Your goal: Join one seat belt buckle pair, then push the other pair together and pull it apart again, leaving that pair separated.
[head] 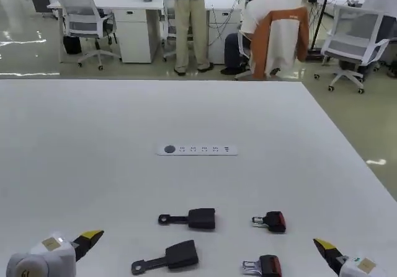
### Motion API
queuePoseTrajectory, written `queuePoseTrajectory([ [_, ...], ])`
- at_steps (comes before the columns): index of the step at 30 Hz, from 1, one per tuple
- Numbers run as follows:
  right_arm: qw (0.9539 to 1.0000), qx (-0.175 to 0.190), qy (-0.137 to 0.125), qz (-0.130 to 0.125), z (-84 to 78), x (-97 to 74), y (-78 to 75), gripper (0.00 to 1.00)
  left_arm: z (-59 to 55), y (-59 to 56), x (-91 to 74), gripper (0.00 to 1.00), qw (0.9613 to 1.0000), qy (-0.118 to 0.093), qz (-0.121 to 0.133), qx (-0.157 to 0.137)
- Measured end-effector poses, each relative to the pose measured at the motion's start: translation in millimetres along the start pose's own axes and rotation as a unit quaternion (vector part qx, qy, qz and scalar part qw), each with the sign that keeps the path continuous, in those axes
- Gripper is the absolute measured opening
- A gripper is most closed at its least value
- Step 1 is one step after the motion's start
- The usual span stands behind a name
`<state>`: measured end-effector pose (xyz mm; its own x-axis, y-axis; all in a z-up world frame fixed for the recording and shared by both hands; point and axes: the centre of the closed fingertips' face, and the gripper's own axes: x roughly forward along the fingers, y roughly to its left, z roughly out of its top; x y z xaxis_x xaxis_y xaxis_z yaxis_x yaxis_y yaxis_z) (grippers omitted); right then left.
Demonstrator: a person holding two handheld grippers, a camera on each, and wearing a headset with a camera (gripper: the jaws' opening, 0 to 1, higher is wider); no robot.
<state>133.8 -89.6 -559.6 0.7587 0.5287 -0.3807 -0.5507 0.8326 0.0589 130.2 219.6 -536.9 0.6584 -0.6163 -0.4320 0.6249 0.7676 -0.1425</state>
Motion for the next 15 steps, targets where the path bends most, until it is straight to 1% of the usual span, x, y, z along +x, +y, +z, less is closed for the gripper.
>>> queuePoseTrajectory([
  [2,1.0000,-0.002,-0.003,0.001,1.3,0.2,0.1,0.96,-0.8,2.8,0.5,1.00,1.0000,0.000,0.000,0.001],
  [5,1.0000,-0.005,-0.006,0.005,2.0,-0.2,0.5,0.97,1.2,-1.2,1.4,1.00,1.0000,-0.001,-0.002,0.002],
  [6,0.9999,-0.008,-0.005,0.010,1.8,-0.1,1.9,0.97,1.4,-2.2,1.7,1.00,1.0000,-0.001,-0.002,0.002],
  [8,0.9998,-0.017,-0.003,0.014,2.2,-0.8,3.7,0.97,0.8,-2.4,2.0,1.00,1.0000,-0.001,-0.003,-0.001],
  [12,0.9998,-0.014,-0.007,0.010,3.8,-1.4,0.7,0.97,1.8,-2.3,2.9,1.00,1.0000,-0.003,-0.003,-0.001],
  [15,0.9998,-0.013,-0.007,0.009,3.7,-1.8,0.8,0.97,2.7,-4.3,2.8,1.00,1.0000,-0.003,-0.004,-0.002],
])
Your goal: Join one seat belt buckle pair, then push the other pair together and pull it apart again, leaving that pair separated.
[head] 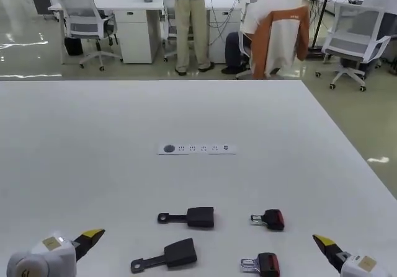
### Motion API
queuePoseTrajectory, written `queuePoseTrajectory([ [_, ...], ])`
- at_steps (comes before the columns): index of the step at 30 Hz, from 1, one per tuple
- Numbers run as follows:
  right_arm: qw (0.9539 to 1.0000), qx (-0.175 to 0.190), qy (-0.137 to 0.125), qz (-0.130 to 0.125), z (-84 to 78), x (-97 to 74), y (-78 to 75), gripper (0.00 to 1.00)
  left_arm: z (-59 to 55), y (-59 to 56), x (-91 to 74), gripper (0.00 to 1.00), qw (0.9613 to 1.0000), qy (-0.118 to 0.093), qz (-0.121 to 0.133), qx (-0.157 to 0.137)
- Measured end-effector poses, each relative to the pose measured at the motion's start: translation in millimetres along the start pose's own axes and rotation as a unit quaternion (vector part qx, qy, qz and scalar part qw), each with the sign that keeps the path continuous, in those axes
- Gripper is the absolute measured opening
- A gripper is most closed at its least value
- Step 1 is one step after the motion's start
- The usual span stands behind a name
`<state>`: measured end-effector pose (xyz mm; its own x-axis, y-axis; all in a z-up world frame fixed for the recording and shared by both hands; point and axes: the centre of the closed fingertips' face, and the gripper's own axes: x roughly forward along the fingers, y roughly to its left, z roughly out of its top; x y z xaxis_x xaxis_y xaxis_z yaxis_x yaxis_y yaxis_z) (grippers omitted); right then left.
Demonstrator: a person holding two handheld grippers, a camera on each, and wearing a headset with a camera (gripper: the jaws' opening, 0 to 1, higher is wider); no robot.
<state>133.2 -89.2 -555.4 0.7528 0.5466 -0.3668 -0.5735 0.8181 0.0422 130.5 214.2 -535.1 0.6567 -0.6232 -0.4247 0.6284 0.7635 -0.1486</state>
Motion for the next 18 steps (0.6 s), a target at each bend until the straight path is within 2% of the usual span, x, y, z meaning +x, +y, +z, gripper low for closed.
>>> queuePoseTrajectory([
  [11,1.0000,0.002,0.003,-0.002,-2.7,-0.2,0.9,0.97,-3.6,1.5,-1.7,1.00,1.0000,0.000,0.002,-0.003],
  [18,1.0000,0.004,0.002,-0.002,-2.5,0.3,1.2,0.97,-1.1,-3.8,-2.5,1.00,1.0000,0.001,0.001,-0.003],
])
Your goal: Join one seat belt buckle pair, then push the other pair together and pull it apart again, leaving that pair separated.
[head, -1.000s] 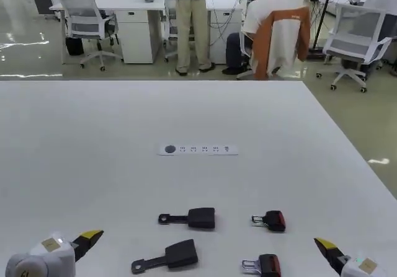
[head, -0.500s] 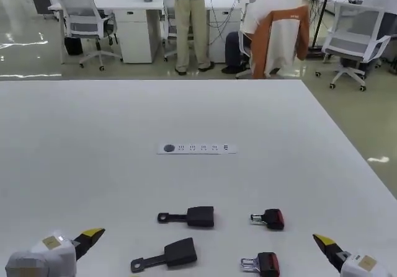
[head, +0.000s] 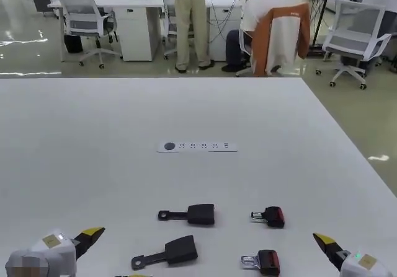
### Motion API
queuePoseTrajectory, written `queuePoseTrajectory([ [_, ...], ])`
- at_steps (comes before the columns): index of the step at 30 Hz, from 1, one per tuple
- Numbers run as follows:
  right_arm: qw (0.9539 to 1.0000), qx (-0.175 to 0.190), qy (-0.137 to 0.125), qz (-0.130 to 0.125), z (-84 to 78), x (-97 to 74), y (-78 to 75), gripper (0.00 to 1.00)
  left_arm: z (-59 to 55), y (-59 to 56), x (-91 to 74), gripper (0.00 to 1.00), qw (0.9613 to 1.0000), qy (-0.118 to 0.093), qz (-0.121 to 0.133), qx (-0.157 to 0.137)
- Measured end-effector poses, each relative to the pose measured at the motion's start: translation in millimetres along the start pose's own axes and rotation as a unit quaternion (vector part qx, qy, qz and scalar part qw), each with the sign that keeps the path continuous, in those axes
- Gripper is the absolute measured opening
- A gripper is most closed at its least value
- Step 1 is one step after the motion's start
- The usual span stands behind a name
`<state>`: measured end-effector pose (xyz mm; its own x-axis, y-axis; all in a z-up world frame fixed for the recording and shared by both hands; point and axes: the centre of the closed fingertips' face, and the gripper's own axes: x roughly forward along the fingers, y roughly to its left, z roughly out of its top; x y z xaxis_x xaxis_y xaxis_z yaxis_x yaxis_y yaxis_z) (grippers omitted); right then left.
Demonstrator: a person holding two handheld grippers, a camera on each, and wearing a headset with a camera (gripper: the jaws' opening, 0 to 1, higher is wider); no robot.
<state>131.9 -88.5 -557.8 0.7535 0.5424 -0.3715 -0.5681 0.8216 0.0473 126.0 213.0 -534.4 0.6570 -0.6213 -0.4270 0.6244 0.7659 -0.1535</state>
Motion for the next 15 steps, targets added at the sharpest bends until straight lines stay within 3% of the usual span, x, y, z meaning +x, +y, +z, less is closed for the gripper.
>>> queuePoseTrajectory([
  [15,1.0000,0.000,0.001,-0.001,0.9,0.6,-2.2,0.97,1.6,-1.4,-0.7,1.00,1.0000,0.000,0.001,-0.002],
])
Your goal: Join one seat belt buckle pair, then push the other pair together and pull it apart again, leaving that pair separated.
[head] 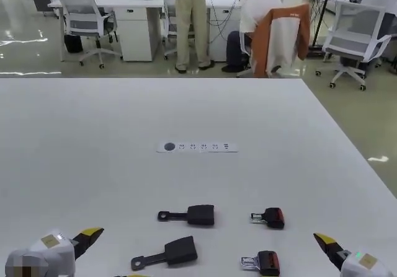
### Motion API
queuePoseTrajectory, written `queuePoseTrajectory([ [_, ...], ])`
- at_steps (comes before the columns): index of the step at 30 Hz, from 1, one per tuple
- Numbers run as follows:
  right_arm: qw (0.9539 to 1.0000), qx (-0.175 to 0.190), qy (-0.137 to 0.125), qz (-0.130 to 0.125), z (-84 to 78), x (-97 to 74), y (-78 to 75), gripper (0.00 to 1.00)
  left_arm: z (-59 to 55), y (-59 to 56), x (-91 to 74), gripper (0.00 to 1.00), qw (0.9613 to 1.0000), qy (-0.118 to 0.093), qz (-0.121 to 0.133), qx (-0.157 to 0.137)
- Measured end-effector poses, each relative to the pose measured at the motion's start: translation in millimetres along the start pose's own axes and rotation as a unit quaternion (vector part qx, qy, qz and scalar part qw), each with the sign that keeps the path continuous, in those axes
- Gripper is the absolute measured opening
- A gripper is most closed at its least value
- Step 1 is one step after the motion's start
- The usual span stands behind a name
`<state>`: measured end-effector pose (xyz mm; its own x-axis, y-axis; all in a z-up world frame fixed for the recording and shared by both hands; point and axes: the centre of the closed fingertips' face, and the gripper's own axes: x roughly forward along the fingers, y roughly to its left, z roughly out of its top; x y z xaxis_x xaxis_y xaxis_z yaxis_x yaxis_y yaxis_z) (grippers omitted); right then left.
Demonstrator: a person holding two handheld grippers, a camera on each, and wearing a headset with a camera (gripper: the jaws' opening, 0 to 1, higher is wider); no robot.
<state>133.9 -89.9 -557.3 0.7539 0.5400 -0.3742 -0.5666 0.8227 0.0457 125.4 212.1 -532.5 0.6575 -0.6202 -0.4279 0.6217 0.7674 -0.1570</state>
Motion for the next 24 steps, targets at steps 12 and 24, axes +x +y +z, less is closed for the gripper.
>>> queuePoseTrajectory([
  [12,1.0000,0.000,0.000,0.001,1.1,1.7,1.5,0.98,0.7,2.8,-0.5,1.00,1.0000,0.003,0.001,-0.003],
  [24,1.0000,-0.001,0.004,0.002,0.3,1.9,2.9,0.97,-1.8,5.3,-0.4,1.00,1.0000,0.005,0.000,-0.003],
])
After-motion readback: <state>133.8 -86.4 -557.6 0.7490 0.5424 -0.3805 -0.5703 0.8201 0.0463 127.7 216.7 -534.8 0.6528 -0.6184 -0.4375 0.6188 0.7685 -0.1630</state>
